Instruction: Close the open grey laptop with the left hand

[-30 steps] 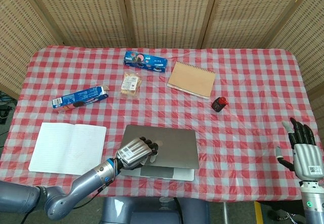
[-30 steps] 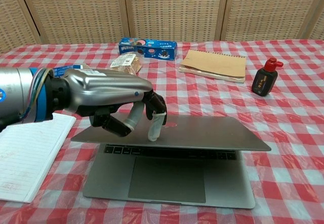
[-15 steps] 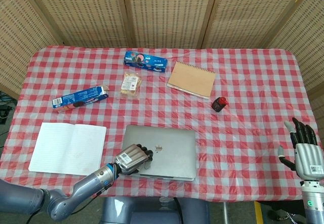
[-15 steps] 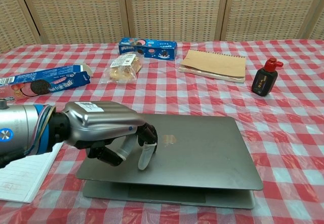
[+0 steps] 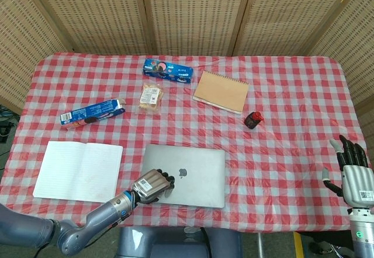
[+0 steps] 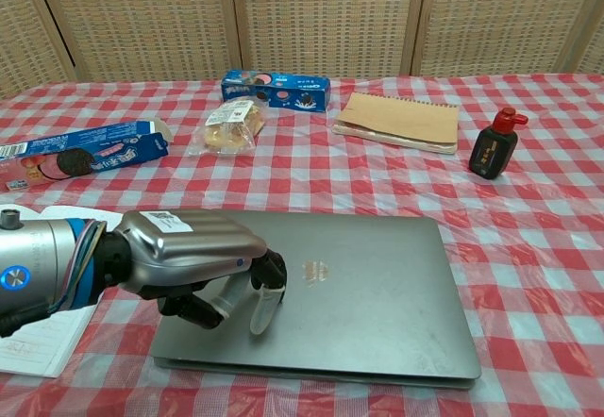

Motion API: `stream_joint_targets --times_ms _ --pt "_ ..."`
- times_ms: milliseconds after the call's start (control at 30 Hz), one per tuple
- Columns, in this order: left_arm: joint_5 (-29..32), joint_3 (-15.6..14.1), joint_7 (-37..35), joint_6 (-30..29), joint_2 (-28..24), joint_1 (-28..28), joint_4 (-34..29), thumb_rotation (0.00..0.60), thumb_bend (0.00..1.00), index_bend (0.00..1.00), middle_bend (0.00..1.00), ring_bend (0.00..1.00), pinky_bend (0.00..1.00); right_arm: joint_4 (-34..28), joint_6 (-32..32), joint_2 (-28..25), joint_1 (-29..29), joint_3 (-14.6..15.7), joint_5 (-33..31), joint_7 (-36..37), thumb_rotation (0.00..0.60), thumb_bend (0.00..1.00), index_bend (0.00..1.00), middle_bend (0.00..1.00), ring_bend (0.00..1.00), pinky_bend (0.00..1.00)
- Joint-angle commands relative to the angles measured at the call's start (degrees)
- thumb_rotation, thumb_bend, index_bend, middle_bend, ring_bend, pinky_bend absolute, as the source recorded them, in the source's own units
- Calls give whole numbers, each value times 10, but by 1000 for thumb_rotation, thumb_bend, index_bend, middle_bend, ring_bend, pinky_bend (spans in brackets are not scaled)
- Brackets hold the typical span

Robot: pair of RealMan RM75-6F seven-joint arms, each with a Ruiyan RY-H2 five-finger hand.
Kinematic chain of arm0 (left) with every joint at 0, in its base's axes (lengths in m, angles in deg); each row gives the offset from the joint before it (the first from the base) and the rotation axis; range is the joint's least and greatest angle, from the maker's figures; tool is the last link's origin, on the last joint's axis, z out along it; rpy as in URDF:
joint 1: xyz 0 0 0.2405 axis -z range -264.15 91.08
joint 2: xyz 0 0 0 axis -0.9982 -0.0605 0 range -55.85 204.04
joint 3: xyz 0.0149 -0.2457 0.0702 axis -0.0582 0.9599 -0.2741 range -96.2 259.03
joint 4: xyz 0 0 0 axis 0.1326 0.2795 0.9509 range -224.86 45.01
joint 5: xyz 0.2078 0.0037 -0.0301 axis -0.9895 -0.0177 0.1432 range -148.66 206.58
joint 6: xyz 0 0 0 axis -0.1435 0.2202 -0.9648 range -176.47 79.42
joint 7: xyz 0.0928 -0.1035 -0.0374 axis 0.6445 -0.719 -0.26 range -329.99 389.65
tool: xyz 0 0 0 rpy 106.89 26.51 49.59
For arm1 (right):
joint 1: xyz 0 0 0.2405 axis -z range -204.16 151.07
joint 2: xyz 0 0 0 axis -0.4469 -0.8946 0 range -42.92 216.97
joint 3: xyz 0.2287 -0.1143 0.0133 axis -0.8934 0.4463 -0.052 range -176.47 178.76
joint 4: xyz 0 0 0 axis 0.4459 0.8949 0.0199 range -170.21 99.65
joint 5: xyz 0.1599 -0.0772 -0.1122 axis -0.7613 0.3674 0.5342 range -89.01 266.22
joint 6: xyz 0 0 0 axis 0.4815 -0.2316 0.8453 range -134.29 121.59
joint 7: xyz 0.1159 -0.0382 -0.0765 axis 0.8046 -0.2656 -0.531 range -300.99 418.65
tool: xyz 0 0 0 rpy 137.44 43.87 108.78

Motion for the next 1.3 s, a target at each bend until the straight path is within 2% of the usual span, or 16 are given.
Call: stream_joint_targets --times_ms 33,367,467,533,567,633,733,833,900,1033,1067,1300 --pt "0 -2 4 -1 1 -2 1 600 1000 499 295 296 320 -1 1 -1 1 0 1 0 600 710 0 0 0 0" --pt "0 -11 14 -4 7 -9 4 600 1000 493 289 296 314 -5 8 -3 2 0 5 -1 600 710 0 0 0 0" --pt "-6 -10 14 -11 8 -12 3 600 1000 468 235 265 278 -6 9 -3 3 0 6 -1 600 709 0 0 0 0" --pt "-15 -5 9 -23 6 -17 -2 600 988 407 171 216 248 -6 11 -3 3 0 7 -1 600 709 0 0 0 0" --pt "-27 -2 7 -39 3 -24 -6 600 936 341 116 172 226 -6 12 -3 4 0 7 -1 600 708 0 0 0 0" --pt "-55 5 0 -82 -4 -43 -16 600 749 218 23 72 160 -5 12 -3 4 0 8 -1 600 705 0 0 0 0" --pt "-97 10 -4 -155 -10 -78 -25 600 492 62 0 1 34 -4 14 -2 4 0 10 -1 600 690 0 0 0 0" --pt "-133 7 35 -231 -13 -112 -17 600 361 0 0 0 0 -3 15 -2 4 0 11 -1 600 676 0 0 0 0" --pt "-154 2 62 -283 -12 -141 -11 600 332 0 0 0 0 -2 14 -1 3 1 12 -3 600 673 0 0 0 0" --pt "-174 -10 97 -350 -24 -189 3 600 331 0 0 0 0 -2 14 1 3 1 13 -8 600 672 0 0 0 0" --pt "-180 -22 91 -395 -40 -223 18 600 331 0 0 0 0 -3 16 2 2 3 17 -13 600 672 0 0 0 0" --pt "-212 -46 43 -457 -66 -300 55 600 331 0 0 0 0 -9 25 4 3 4 25 -30 600 659 0 0 0 0"
